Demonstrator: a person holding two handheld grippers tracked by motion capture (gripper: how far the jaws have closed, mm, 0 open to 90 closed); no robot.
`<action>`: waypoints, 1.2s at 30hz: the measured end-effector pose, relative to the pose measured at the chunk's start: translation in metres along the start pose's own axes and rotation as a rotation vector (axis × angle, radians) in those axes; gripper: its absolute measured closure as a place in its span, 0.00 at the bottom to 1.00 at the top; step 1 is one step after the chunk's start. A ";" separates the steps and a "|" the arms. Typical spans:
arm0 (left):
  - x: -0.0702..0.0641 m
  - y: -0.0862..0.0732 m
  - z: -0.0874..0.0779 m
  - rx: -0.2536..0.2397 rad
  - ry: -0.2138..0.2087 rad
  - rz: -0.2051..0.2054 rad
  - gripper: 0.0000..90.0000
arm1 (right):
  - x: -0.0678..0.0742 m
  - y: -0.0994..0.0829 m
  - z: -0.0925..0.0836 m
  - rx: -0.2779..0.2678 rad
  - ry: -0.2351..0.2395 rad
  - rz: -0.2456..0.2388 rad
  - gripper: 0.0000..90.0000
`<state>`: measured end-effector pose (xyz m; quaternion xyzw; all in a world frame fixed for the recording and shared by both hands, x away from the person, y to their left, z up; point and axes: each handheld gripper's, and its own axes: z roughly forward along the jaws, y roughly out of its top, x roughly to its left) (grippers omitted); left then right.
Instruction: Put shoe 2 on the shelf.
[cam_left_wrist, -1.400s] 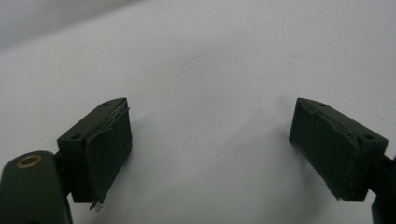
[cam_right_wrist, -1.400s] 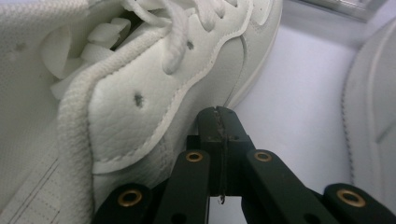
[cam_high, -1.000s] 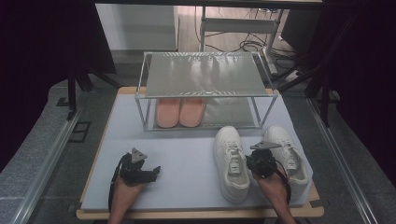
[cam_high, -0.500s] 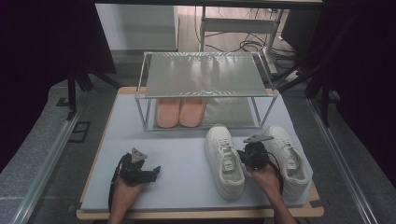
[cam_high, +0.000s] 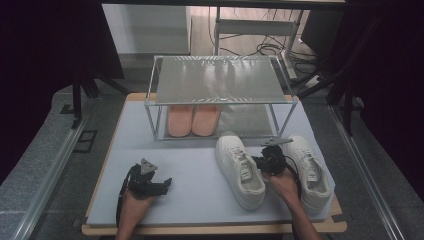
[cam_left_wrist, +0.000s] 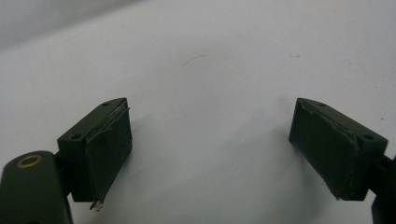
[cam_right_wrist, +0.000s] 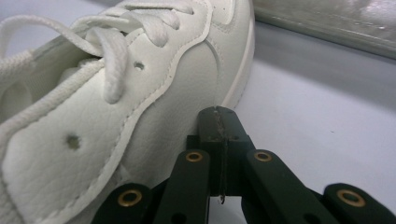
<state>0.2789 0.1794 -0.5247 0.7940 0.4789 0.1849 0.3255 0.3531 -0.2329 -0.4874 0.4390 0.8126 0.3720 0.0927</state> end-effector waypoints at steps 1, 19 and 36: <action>0.000 0.000 0.000 0.000 0.000 0.000 0.15 | 0.000 0.000 0.001 0.000 0.008 0.001 1.00; 0.000 0.000 0.000 0.000 0.000 0.001 0.15 | 0.040 0.015 0.026 0.041 0.153 -0.117 1.00; 0.000 0.000 0.000 0.000 0.002 0.002 0.15 | 0.029 0.012 -0.009 0.105 0.044 -0.128 0.74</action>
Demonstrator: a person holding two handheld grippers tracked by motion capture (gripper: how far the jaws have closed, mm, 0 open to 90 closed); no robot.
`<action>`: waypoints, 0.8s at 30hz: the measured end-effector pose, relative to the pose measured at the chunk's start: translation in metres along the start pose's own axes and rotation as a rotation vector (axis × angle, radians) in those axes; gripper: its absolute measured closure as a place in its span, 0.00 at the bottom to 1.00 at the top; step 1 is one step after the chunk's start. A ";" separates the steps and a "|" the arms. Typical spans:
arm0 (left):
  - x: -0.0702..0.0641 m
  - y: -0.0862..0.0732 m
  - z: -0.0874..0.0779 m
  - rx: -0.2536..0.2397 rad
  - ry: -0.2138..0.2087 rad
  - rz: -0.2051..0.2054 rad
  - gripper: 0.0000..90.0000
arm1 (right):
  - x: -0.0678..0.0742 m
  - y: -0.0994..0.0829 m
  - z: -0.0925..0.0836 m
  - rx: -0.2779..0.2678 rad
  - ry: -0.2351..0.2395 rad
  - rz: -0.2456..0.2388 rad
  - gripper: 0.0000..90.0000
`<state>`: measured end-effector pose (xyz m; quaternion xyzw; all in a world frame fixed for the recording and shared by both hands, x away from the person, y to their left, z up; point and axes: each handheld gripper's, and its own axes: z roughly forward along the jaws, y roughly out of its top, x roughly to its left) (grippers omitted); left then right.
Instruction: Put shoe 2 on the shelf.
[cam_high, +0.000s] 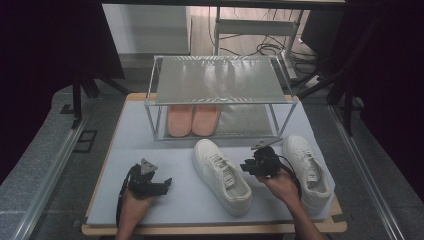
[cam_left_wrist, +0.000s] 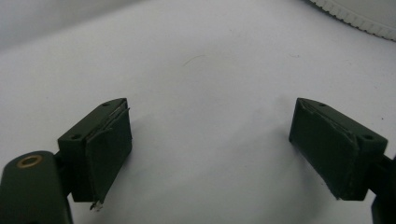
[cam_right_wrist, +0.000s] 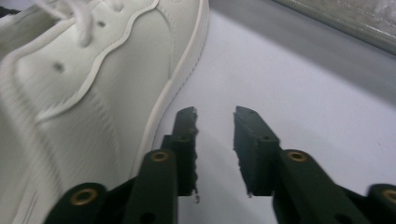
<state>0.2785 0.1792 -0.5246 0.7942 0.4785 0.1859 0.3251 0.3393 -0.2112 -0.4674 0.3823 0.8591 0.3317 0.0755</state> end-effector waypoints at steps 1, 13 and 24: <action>0.000 0.000 0.000 0.000 0.000 0.000 0.15 | 0.000 -0.001 -0.003 0.002 0.001 0.002 0.73; -0.001 0.000 0.000 -0.006 0.005 -0.003 0.15 | 0.014 -0.011 -0.040 -0.018 0.011 -0.007 0.64; -0.001 0.000 0.000 -0.008 0.006 -0.002 0.15 | 0.034 -0.003 -0.047 -0.011 0.084 -0.043 0.57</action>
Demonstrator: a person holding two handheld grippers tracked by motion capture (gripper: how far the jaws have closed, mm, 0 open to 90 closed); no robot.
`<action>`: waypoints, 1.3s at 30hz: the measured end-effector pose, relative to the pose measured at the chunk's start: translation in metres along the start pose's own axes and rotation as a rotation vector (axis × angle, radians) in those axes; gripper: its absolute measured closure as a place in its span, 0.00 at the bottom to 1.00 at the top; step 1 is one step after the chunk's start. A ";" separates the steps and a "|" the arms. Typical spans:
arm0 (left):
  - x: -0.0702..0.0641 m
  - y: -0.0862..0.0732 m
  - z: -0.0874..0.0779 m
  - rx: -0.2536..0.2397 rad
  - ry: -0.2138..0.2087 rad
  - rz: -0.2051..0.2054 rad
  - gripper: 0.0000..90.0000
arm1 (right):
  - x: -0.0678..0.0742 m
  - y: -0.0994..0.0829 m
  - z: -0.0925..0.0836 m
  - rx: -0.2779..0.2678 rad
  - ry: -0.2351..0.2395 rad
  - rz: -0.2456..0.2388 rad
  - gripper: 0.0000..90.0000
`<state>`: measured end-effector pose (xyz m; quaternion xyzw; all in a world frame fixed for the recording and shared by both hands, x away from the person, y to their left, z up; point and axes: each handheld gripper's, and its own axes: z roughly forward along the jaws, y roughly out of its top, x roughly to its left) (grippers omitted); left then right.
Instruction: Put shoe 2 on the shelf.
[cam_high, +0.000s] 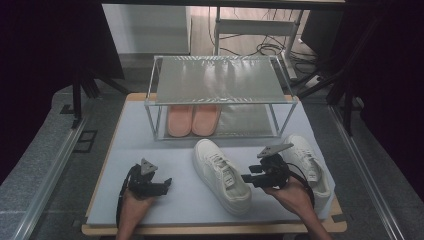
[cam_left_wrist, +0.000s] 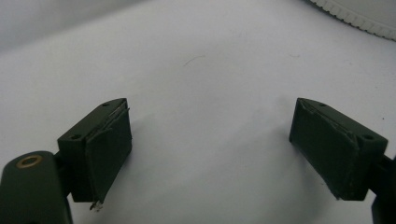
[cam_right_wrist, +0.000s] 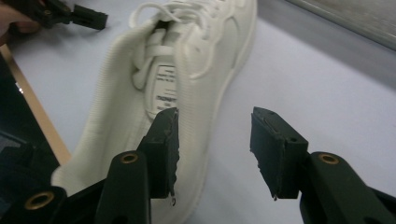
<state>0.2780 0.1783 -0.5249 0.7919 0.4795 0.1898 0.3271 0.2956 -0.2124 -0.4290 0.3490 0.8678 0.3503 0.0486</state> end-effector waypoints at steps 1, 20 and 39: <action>0.000 0.000 0.000 0.000 0.000 0.000 0.15 | 0.001 0.001 0.002 0.004 0.005 -0.003 0.57; 0.000 0.000 0.000 -0.001 0.004 0.007 0.15 | 0.003 0.008 0.031 0.106 0.020 -0.002 0.86; -0.001 0.000 -0.001 0.001 0.008 0.011 0.15 | -0.035 0.004 0.024 0.048 0.291 0.332 0.90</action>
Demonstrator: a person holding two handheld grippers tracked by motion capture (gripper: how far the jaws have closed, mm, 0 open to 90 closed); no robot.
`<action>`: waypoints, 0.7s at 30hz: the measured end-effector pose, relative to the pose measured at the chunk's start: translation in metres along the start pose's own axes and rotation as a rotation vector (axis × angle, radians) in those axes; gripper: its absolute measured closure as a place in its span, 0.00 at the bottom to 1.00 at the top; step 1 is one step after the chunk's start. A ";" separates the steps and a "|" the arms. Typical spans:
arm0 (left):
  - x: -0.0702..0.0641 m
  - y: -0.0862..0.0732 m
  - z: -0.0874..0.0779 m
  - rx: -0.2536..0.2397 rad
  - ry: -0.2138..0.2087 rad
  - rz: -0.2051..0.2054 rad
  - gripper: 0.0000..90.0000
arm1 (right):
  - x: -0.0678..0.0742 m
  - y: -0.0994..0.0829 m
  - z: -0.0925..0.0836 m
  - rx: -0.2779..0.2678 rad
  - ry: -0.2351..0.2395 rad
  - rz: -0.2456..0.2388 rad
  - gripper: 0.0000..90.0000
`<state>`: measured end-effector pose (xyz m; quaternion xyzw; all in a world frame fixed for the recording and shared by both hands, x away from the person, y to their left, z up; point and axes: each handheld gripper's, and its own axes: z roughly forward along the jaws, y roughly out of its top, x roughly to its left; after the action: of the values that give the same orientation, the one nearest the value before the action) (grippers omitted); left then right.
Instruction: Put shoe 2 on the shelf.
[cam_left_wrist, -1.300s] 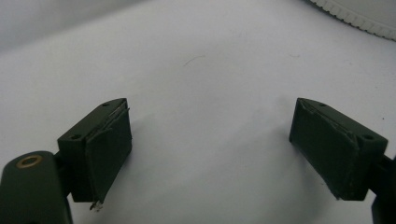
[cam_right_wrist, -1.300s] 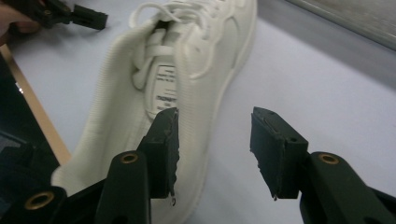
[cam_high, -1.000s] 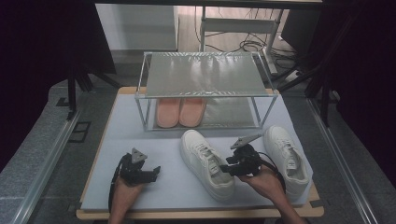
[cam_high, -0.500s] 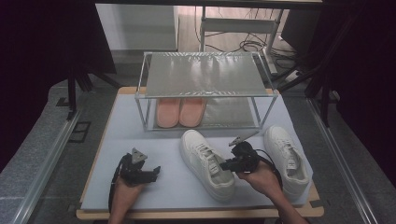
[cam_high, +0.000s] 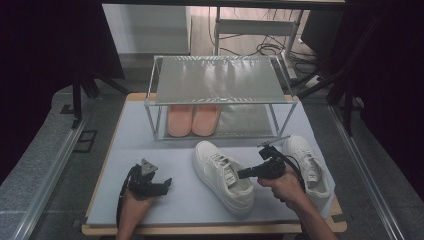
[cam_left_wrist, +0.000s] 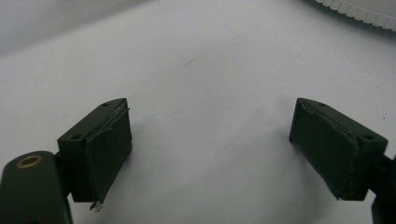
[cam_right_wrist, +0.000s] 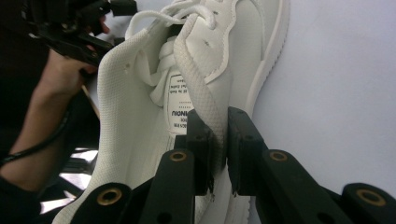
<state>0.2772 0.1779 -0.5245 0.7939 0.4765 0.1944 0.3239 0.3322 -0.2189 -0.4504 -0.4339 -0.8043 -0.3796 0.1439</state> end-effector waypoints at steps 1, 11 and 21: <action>0.000 0.000 0.000 0.000 0.000 0.000 0.15 | 0.000 0.000 -0.001 0.001 0.007 0.004 0.90; 0.000 0.000 0.000 0.000 0.001 0.001 0.15 | 0.004 0.007 -0.011 -0.034 0.076 0.023 0.90; 0.000 0.000 0.000 -0.004 0.001 0.000 0.15 | 0.013 0.022 -0.035 -0.105 0.119 0.015 0.89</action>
<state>0.2773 0.1777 -0.5247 0.7932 0.4762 0.1957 0.3253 0.3393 -0.2297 -0.4094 -0.4233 -0.7702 -0.4452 0.1715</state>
